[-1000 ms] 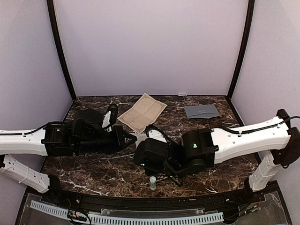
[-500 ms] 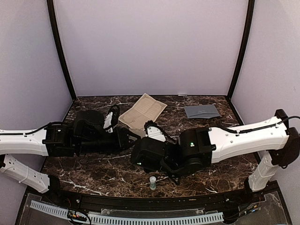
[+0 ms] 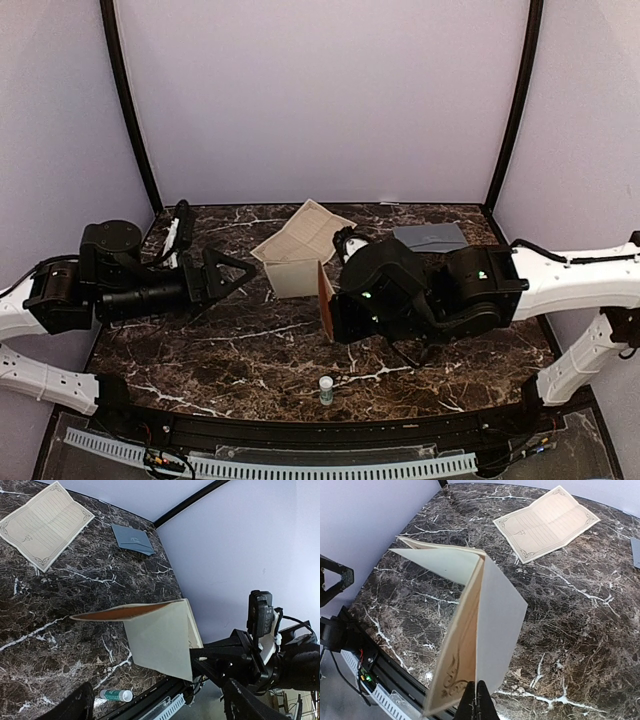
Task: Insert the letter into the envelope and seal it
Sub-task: Open the letter.
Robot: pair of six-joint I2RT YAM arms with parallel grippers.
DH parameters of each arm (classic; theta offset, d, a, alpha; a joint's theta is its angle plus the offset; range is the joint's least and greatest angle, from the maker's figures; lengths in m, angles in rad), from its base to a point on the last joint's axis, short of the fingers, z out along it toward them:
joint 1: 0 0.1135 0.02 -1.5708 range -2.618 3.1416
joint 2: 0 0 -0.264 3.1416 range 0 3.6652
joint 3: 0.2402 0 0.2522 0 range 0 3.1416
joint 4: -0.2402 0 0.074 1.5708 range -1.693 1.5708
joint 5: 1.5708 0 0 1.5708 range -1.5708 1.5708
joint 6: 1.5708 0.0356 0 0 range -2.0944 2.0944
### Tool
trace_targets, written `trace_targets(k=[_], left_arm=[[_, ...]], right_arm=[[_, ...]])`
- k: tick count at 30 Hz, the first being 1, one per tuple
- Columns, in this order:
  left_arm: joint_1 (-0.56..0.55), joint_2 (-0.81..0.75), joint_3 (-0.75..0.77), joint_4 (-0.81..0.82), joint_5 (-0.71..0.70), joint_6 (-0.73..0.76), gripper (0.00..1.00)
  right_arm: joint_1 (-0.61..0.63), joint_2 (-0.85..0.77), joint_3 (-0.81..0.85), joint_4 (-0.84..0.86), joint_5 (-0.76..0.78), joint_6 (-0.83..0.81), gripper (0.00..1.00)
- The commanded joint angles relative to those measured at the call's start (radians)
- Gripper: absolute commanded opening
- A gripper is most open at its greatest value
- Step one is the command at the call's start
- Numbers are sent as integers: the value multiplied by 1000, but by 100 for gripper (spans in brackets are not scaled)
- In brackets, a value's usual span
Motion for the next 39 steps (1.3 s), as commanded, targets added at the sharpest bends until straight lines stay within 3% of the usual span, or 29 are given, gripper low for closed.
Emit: trace_targets(k=[1,5,9,16,22,27,34,39], left_arm=[[-5,51,58,13,122,104,88],[-6,161,102,159,312,148,86],[-10,298,169,192,360,174,86],[-10,386,284,-17,177,202,86],[-10,364,240,-11,137,189,73],[-10,367,227,-31,125,174,70],[-10,339,184,-24,84,166,49],[-10,352,183,-49,68,169,17]], right_arm=[[-32,-60,-46,126,-131,-92,0],[-43,-75,-52,156,-166,-94,0],[-43,-63,-43,158,-182,-82,0],[-43,-56,-43,178,-209,-80,0],[-43,-62,-47,190,-222,-81,0],[-43,-72,-52,198,-224,-80,0],[-42,-96,-74,208,-225,-68,0],[-43,-119,-95,212,-217,-51,0]])
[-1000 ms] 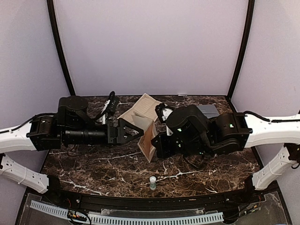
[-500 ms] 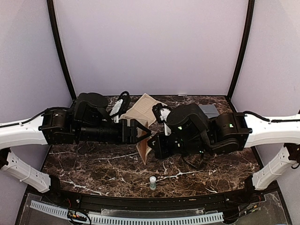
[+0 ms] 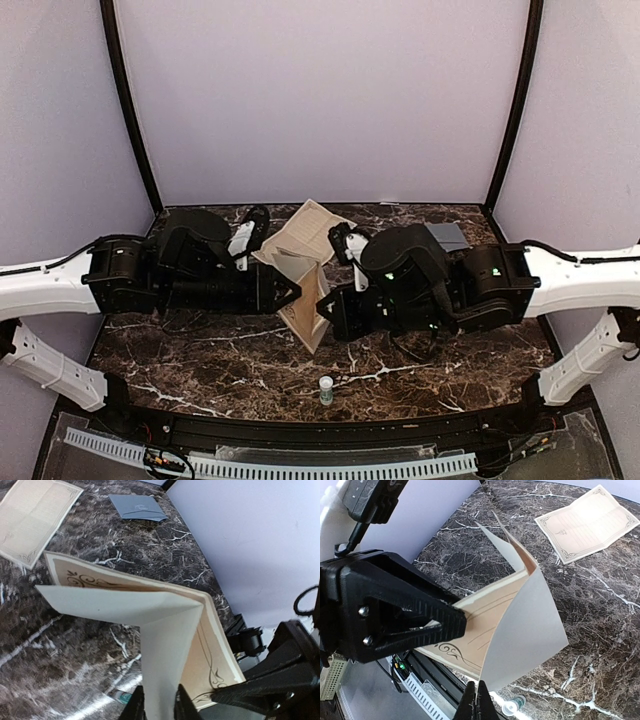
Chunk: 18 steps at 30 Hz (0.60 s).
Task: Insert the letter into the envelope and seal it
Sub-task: Open the letter.
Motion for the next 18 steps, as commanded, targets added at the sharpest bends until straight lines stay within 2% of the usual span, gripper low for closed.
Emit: trace_targets(k=[1,4,11,16,18], left_arm=[[-5,-19,-18,-26,-35,7,14],[-5,-38,-29,-23,-61,13,1],[-4,-126,-73,-46,-141,41,0],[-5,-205,-126,43,-98,205,0],[-5,-227,-132,67,-76,250,0]], right_arm=[[-1,-46,-24,29,14,33,0],[0,-69,-53,11,44,91,0],[-28,-132,-165,-31,113,278,0],[-60,-224,-278,135,45,241,61],[-91,-262,-332,222,-7,226,75]])
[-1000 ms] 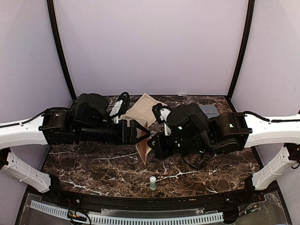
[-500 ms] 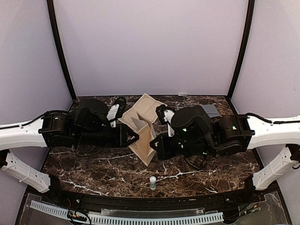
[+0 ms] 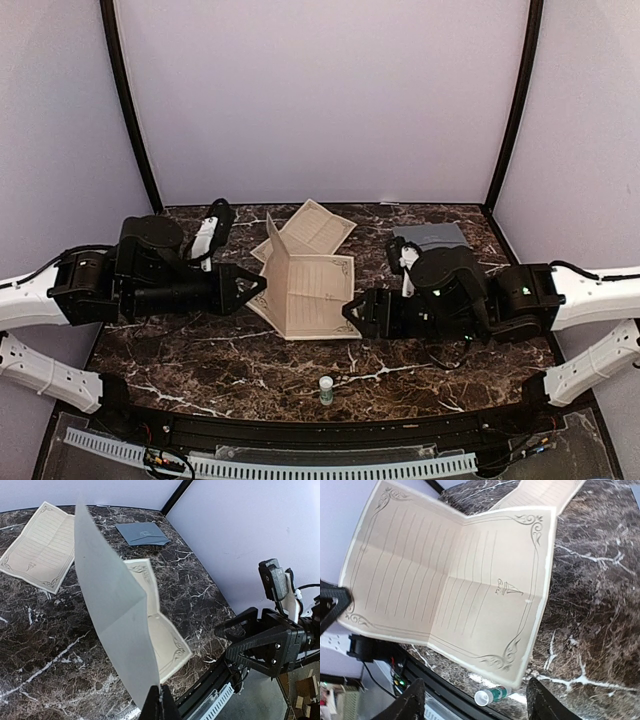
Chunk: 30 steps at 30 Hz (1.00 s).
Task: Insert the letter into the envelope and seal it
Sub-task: Open the letter.
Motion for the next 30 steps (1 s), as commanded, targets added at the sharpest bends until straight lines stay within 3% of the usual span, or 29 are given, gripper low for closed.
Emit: trace_targets(k=[1,5,11,18,24,30], left_arm=[[-4,-55,-26,77,29,147,0],[-4,-104,-42,138,80,173,0],[-4,-171,-75,279,183,172,0],[-4,-186,-38,340,333,173,0],[-4,-179,-30,438,488,164,0],[-4,-177,-17,467,529,162,0]], right_arm=[[-55,-87,-95,213,-85,-6,82],[-142,-145,-235,366,-191,-6,98],[-221,-191,-410,673,-387,-14,99],[-221,-172,-443,905,-525,-54,99],[-228,-155,-426,883,-519,-24,99],[-231,-168,-459,927,-521,20,99]])
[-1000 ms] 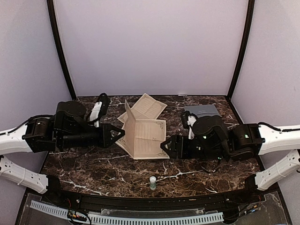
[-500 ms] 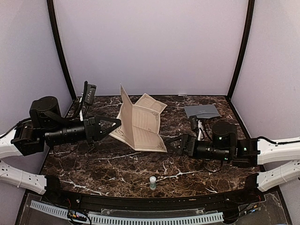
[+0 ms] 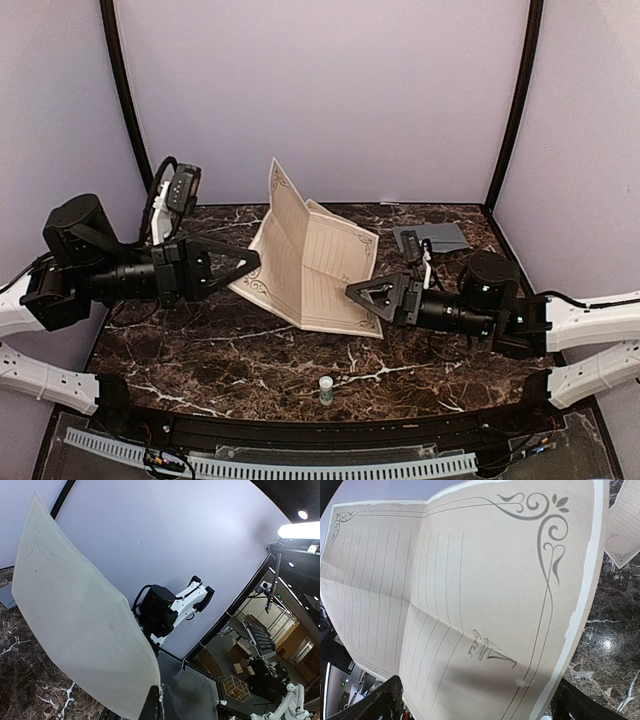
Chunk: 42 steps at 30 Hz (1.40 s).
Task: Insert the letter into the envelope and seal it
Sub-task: Open the letter.
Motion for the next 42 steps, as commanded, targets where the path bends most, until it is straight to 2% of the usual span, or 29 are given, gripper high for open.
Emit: trace_targets(k=[1,7,10,12,16,23,24,25,26,27,28,29,31,33,39,42], left_arm=[[-4,-6,31,75,66,8,0],[-4,-4,23,78,90,-3,0],[-4,-5,21,46,75,-10,0],[-4,-12,14,37,58,-16,0],[-4,-17,0,12,29,-32,0],[-4,-12,4,-43,-13,-36,2],[-4,-15,7,-44,-31,-36,9],[-4,-18,7,-74,-42,-40,31],[-4,-23,10,-86,-70,-48,43],[-4,-25,13,-114,-85,-52,62],[-3,-26,21,-131,-117,-60,69],[-3,-26,28,-169,-133,-64,82],[-2,-15,52,-224,-171,-71,94],[4,1,72,-267,-192,-75,98],[69,18,66,-346,-215,-105,99],[117,3,18,-334,-195,-136,99]], right_arm=[[-8,-14,-19,71,-10,33,98],[-9,-27,-27,108,-6,55,99],[-9,-46,-36,158,-13,67,93],[-9,-62,-36,164,-11,67,80],[-10,-86,-32,145,-9,62,46],[-11,-128,-22,62,13,36,5],[-10,-135,-18,37,19,29,0],[-11,-141,-15,13,24,20,0],[-11,-146,-10,-11,29,11,0],[-10,-151,-4,-32,29,2,0],[-11,-156,1,-52,30,-9,0],[-10,-162,9,-76,28,-18,0],[-10,-168,27,-126,23,-42,0],[-10,-172,48,-173,9,-64,0],[-10,-200,58,-183,-33,-69,0],[-11,-208,56,-164,-62,-71,0]])
